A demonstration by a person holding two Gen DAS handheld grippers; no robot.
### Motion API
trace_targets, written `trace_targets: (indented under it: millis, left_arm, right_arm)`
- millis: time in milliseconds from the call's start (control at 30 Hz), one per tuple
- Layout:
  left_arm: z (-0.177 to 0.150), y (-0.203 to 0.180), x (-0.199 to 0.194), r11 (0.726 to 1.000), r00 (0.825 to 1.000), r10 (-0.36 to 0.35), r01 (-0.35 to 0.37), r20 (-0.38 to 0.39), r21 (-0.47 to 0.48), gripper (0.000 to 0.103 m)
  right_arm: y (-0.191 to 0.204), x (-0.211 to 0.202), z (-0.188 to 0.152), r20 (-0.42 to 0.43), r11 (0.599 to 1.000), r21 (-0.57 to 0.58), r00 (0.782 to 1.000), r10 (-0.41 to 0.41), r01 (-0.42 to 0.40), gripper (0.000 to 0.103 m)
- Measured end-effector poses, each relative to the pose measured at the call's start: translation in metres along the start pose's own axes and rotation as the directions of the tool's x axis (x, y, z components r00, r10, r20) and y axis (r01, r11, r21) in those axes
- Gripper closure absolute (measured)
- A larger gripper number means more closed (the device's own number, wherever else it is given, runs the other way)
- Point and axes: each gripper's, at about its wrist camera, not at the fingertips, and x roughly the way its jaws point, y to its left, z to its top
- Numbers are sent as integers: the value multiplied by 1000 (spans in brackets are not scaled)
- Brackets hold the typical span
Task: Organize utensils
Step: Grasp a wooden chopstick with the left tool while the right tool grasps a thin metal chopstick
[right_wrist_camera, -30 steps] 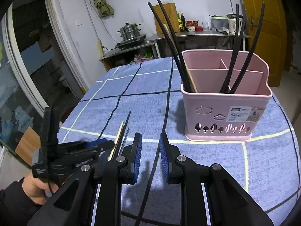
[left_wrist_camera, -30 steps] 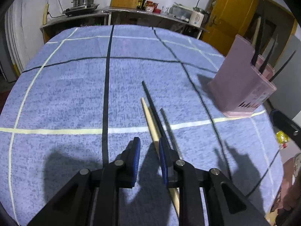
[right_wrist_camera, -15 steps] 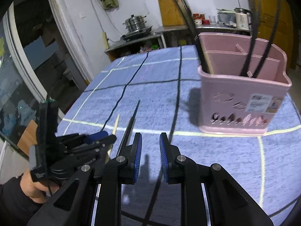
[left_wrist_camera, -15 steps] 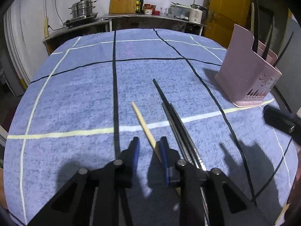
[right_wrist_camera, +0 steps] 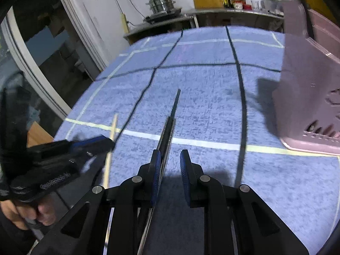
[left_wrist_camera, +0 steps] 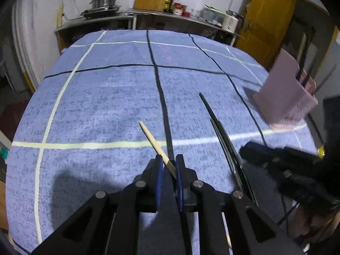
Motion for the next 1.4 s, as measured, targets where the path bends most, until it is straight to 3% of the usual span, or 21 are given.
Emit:
trace_targets:
  millis: [233, 533, 800, 933, 1067, 1400]
  left_arm:
    - [11, -2, 17, 999, 999, 32, -32, -7, -26, 90]
    - [13, -10, 20, 1000, 1000, 1, -1, -8, -4, 89]
    - [12, -18, 21, 998, 999, 52, -51, -5, 26, 90]
    - [15, -20, 22, 998, 998, 54, -54, -20, 34, 90]
    - [24, -10, 26, 1000, 999, 17, -18, -48, -23, 90]
    - [34, -22, 37, 997, 996, 69, -68, -63, 33, 94]
  right_arm:
    - [-1, 2, 2, 7, 999, -23, 1000, -29, 30, 88]
    - [-6, -4, 2, -11, 996, -8, 996, -84, 84, 88]
    - [6, 4, 8, -18, 986, -27, 986, -164, 163, 94]
    - [5, 5, 10, -31, 986, -39, 986, -165, 164, 94]
    - [0, 5, 13, -46, 990, -19, 989, -143, 142, 94]
    - [5, 7, 15, -50, 986, -38, 985, -163, 161, 96]
